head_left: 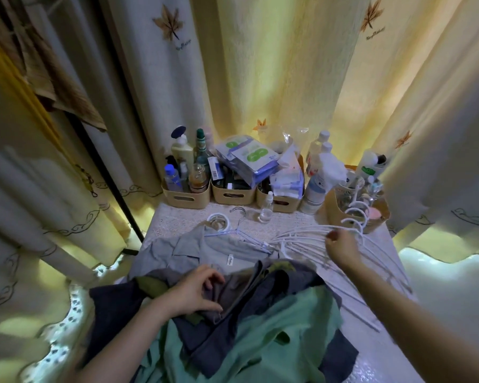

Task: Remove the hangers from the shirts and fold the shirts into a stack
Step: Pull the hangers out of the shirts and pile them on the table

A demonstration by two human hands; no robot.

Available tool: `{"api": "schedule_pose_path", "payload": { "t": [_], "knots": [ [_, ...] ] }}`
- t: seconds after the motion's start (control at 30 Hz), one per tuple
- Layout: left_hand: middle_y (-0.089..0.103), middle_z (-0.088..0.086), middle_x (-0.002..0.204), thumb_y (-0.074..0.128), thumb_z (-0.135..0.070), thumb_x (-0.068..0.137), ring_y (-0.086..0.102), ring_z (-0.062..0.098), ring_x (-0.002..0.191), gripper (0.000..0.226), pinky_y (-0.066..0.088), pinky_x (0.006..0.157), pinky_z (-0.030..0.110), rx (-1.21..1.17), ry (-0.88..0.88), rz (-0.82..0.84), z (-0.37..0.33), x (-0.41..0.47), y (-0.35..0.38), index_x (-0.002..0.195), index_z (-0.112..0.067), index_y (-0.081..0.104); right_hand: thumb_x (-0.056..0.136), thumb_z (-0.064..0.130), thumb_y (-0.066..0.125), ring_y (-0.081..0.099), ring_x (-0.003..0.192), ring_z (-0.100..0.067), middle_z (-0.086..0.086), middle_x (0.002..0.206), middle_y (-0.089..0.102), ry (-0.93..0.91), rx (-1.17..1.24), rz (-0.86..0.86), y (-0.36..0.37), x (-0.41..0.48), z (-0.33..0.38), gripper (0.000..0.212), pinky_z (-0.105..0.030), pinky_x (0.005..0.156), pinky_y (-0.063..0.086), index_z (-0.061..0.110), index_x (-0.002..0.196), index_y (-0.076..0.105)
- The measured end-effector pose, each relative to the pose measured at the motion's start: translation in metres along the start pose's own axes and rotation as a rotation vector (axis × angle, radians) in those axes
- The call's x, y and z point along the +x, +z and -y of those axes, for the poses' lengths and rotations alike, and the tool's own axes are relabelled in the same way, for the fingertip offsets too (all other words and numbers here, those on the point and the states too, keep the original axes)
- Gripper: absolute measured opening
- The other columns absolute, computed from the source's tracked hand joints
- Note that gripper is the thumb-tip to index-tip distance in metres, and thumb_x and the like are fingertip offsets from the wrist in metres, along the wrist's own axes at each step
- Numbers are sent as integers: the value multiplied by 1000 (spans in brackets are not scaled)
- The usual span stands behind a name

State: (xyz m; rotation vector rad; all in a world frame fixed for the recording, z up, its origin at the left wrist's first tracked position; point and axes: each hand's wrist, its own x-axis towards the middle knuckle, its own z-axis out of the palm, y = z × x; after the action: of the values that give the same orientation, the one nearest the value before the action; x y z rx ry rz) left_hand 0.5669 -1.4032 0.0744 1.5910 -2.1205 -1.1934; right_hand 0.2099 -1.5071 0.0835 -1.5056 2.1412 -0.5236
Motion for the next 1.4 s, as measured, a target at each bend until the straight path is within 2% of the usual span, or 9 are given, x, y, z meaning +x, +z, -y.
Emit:
{"api": "schedule_pose_path", "payload": {
  "t": [0.13,0.23,0.33,0.47,0.63,0.8,0.93,1.2,1.4],
  "knots": [
    [56,-6,109,85,-30,67,54,8,80,52,46,73,13,-64,-59,153,-6,17,-7,110,-20,58,92,21,60,62,83,-8,2,92,69,-486,98,620,15,-53,81,17,-19,80,47,11,101,70],
    [66,-3,92,75,-26,80,59,13,79,24,49,75,22,-207,-97,-80,-11,38,-22,100,-18,65,88,43,62,57,83,-8,5,88,67,-615,-239,925,22,-70,106,29,-25,85,45,19,101,72],
    [60,8,114,62,-20,90,57,23,107,27,45,94,34,-26,-172,-405,2,57,-39,115,-11,61,86,45,63,57,80,-12,0,94,65,-361,-436,1249,28,-83,96,38,-26,78,51,16,110,68],
    [41,4,145,57,-29,92,40,23,130,54,34,106,32,293,-252,-197,26,73,-45,141,-17,39,95,28,56,66,64,-8,-24,130,54,-9,-194,1607,42,-111,57,39,-21,57,57,5,127,52],
    [42,7,144,57,-42,90,42,27,129,62,36,105,37,296,-274,-223,33,85,-41,143,-21,34,98,24,48,70,63,-11,-14,99,72,1,250,1467,31,-104,42,21,-25,61,57,9,110,58],
    [59,6,117,58,-52,86,54,28,111,37,40,88,35,378,-266,-241,28,85,-48,116,-29,55,95,19,55,60,57,-11,-3,69,65,25,489,725,23,-68,54,16,-20,50,48,9,86,62],
    [61,3,98,58,-42,91,58,23,96,22,42,77,31,156,-136,-206,19,68,-41,92,-21,63,91,11,60,52,60,-13,-10,74,59,5,553,471,31,-57,56,6,-16,49,42,11,86,62],
    [56,-10,82,61,-39,88,55,13,79,20,44,69,34,50,-64,-499,-2,43,-57,69,-33,59,86,33,65,51,100,-22,-5,105,63,-207,19,261,47,-68,71,22,-30,87,40,27,106,71],
    [59,-2,100,63,-26,90,56,17,96,20,40,77,27,-104,-182,-374,10,35,-66,106,-16,60,85,6,54,58,85,-18,-6,91,65,-100,36,336,48,-81,77,26,-14,55,33,13,105,70]
  ]
}}
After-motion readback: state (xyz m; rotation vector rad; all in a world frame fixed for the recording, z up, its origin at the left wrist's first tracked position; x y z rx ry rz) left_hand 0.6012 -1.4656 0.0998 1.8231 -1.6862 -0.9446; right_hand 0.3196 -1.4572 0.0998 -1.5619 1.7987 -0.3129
